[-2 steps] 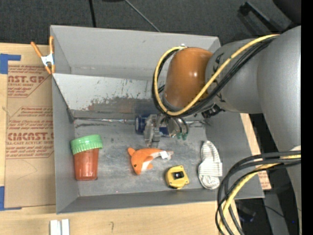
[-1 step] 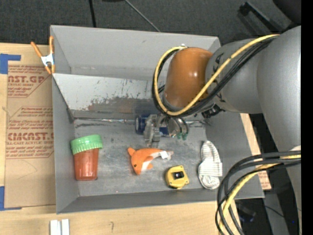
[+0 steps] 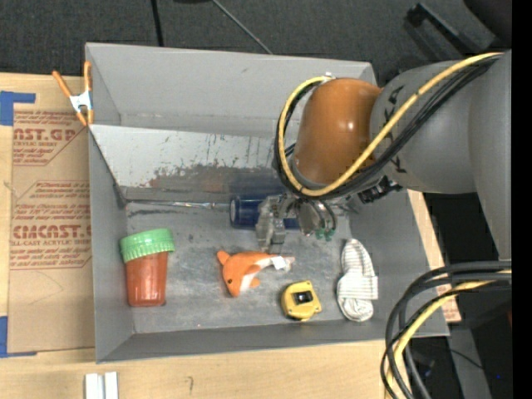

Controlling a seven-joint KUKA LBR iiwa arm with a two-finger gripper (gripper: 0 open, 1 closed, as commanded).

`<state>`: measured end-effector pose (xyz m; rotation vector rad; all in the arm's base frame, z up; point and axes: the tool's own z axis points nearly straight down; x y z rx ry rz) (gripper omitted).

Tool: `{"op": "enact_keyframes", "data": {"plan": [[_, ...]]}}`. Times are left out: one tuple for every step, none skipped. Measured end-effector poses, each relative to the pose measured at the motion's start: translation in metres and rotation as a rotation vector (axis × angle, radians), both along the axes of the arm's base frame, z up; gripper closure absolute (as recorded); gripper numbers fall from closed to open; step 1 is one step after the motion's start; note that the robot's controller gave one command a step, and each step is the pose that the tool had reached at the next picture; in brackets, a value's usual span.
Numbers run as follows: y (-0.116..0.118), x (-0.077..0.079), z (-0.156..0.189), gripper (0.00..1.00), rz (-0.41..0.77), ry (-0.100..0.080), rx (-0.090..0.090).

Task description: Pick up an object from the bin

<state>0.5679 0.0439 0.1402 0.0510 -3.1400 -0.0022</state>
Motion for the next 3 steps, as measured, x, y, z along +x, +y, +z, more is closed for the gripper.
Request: {"op": "enact_keyframes", "data": {"plan": [[0.023,0.016,0.023,0.0,-0.026,-0.004,0.001],[0.023,0.016,0.023,0.0,-0.027,-0.003,0.0],[0.01,0.004,-0.024,0.0,0.04,-0.009,0.0]]}}
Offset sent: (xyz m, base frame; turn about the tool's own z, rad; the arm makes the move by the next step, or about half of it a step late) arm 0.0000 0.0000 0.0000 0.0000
